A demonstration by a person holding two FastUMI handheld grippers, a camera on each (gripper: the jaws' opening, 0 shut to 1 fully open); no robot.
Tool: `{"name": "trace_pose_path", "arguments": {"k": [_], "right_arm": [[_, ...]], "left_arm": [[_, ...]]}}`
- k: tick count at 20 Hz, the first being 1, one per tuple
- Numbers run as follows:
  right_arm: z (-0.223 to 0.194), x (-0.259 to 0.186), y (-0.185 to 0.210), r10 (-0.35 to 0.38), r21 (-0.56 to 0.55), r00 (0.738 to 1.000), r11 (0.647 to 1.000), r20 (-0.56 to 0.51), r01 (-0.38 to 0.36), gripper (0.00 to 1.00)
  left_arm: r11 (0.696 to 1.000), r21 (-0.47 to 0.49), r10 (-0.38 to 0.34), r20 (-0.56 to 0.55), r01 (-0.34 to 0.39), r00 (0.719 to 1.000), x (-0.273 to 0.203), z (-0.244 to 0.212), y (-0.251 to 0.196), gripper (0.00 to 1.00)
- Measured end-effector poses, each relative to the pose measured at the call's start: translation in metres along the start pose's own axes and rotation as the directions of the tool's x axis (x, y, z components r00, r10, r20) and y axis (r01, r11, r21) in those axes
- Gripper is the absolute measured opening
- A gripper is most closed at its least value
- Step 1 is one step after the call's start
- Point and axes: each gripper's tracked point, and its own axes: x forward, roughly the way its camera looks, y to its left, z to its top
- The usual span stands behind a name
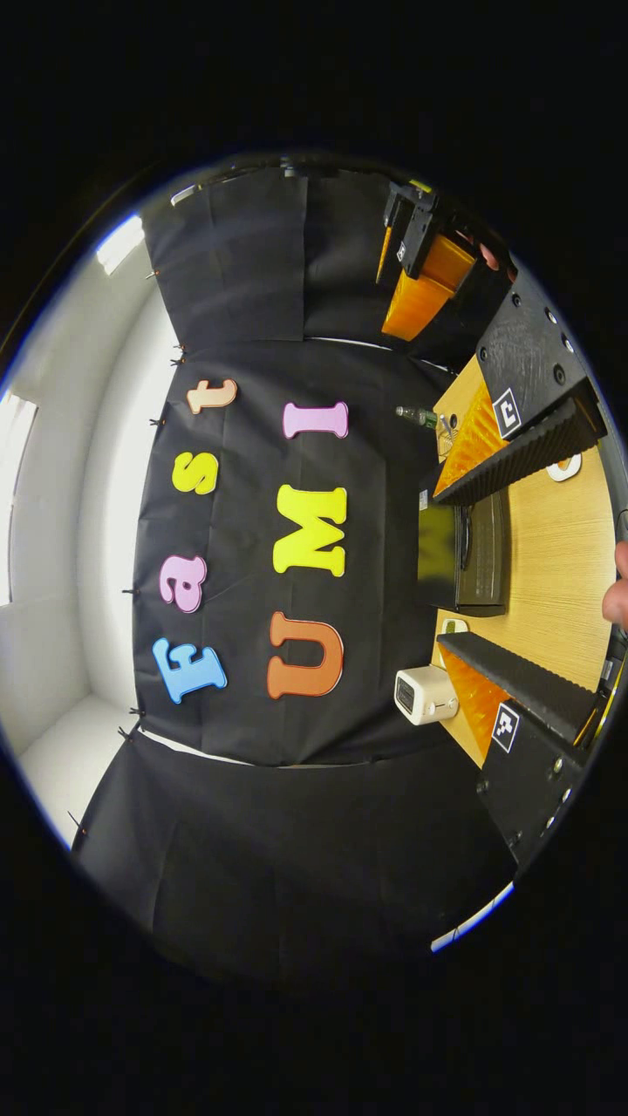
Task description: Open the electric oven with the left hand, put the food in, and close the electric oven.
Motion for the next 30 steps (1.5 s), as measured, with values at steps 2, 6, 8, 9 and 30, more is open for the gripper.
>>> {"name": "trace_pose_path", "arguments": {"k": [2,6,8,9,30], "right_arm": [[-0.002,0.001,-0.007,-0.008,0.007,1.000,1.000,-0.008,0.008,0.97],[-0.005,0.004,-0.028,-0.043,-0.004,0.999,0.999,-0.008,0.043,1.00],[-0.012,0.010,-0.040,-0.050,-0.010,0.998,0.999,-0.030,0.050,0.97],[-0.014,0.013,-0.049,-0.062,-0.016,0.997,0.998,-0.036,0.062,0.97],[-0.081,0.095,-0.212,-0.249,-0.012,0.950,0.968,-0.189,0.251,0.98]], "left_arm": [[1.000,-0.003,-0.004,-0.001,0.004,1.000,0.003,-0.002,-0.003,0.94],[1.000,0.013,-0.027,-0.032,0.027,0.999,0.014,-0.019,-0.012,0.94],[0.999,0.028,-0.029,-0.049,0.031,0.998,0.029,-0.028,-0.020,0.94],[0.999,0.024,-0.037,-0.053,0.038,0.998,0.038,-0.031,-0.025,0.94],[0.997,0.055,-0.034,-0.292,0.052,0.956,0.305,-0.156,-0.062,0.94]]}}
